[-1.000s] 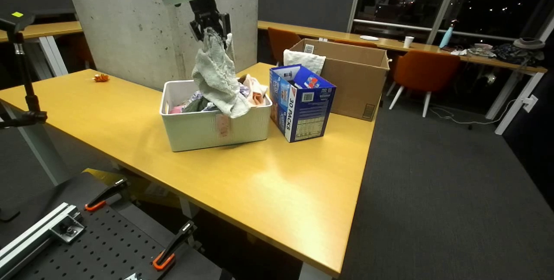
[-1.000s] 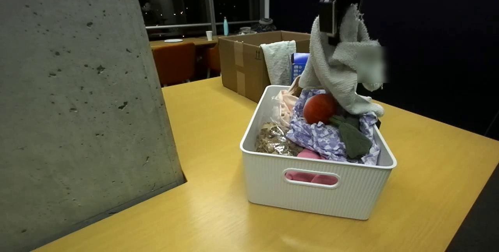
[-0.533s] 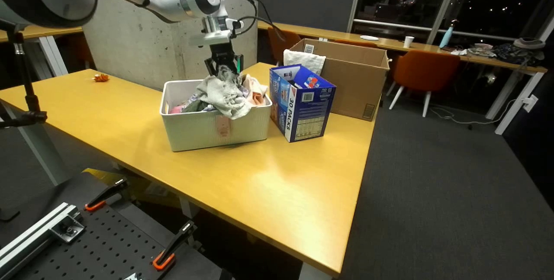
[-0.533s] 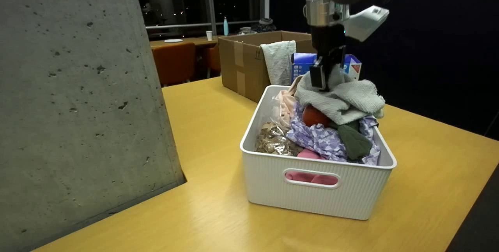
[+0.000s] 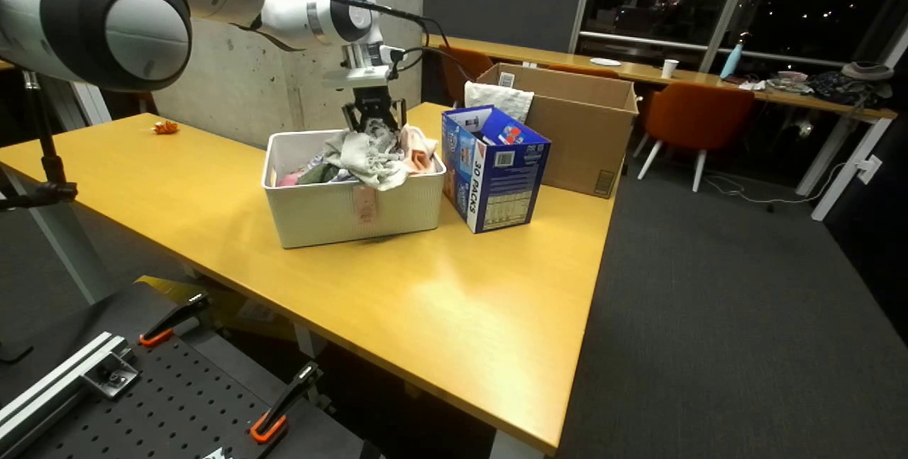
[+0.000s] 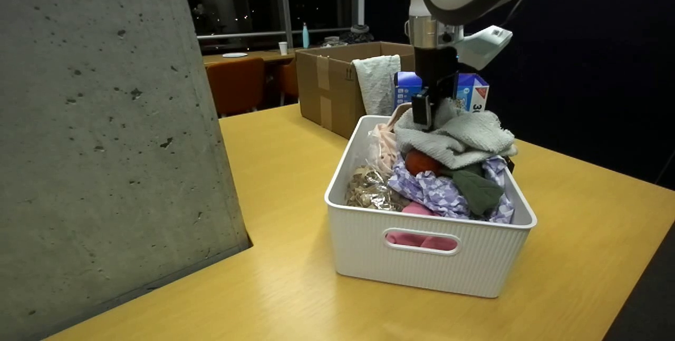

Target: Put the gray cloth on the jar and put the cloth back in the basket

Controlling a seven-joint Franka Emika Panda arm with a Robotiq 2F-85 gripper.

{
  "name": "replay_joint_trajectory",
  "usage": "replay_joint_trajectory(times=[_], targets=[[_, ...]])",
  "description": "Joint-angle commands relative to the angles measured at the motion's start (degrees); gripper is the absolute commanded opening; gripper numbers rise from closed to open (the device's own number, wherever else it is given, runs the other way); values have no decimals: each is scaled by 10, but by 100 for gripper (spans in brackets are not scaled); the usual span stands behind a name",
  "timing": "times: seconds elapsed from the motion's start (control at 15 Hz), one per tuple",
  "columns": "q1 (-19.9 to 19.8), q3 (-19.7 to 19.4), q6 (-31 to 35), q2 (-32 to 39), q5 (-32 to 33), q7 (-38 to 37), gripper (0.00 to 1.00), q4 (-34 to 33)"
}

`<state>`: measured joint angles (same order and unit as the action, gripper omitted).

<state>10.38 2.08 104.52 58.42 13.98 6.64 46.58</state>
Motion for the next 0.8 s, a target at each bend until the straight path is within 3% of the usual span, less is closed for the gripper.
replay_joint_trajectory(times=[0.0, 0.33, 0.73], targets=[[-2, 7, 6, -48, -8, -2, 100, 29], [-32, 12, 53, -149, -36, -23, 100, 152], [-79, 10, 174, -241, -96, -14, 100, 311]])
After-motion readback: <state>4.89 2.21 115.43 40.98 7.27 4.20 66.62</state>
